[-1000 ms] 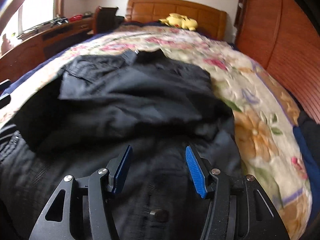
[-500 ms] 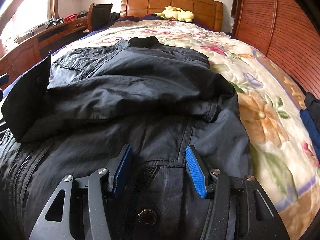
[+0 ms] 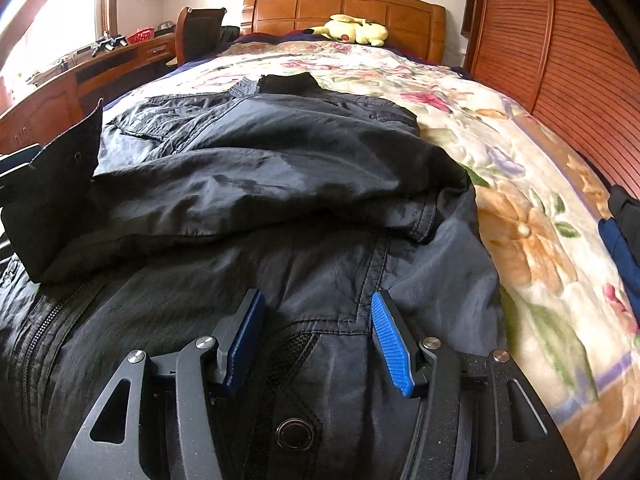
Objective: Fold large clothes
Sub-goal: 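Move the left tool to the other jacket side and grasp it, then fold the grasped side over the jacket body with the left tool and release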
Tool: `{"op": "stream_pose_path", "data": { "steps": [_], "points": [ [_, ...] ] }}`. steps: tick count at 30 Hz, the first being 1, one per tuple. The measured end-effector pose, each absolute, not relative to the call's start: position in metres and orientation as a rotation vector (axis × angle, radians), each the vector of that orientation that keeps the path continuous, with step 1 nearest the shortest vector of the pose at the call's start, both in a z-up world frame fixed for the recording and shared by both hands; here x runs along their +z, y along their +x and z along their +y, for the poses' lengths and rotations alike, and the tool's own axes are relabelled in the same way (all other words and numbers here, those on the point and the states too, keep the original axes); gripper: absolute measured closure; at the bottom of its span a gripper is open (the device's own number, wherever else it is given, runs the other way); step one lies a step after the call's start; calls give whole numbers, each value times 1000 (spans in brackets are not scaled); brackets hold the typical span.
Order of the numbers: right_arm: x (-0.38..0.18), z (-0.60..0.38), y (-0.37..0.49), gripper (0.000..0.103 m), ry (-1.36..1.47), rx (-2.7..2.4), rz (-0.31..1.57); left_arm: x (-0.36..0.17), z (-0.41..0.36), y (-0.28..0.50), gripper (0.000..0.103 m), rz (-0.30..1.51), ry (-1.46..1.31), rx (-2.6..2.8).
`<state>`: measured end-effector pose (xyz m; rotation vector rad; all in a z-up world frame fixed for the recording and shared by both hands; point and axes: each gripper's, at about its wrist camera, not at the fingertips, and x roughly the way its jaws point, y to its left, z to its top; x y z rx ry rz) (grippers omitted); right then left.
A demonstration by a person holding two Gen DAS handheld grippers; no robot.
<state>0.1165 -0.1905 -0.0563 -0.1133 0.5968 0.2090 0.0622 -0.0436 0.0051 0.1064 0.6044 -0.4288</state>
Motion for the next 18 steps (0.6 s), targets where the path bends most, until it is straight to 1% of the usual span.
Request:
{"op": "stream_pose_path", "data": {
  "steps": [1,2,4,5,6,9,12,18],
  "points": [
    [-56,-191,116,45,-114,209,596,4,-43,63,53,611,106,-426],
    [-56,-191,116,45,-114,208,596,2,-43,64,58,618,104,-422],
    [-56,-191,116,45,-115,209,595,0,-40,65,72,631,104,-422],
    [-57,-191,116,45,-114,209,595,0,-38,65,77,639,100,-438],
    [-56,-191,116,45,-115,209,594,-1,-38,64,84,650,101,-448],
    [-56,-191,116,45,-113,210,594,1,-37,58,96,654,128,-447],
    [-56,-193,115,45,-109,212,589,9,-30,48,99,626,132,-426],
    [-56,-196,115,45,-96,220,591,46,10,31,100,520,41,-366]
  ]
}}
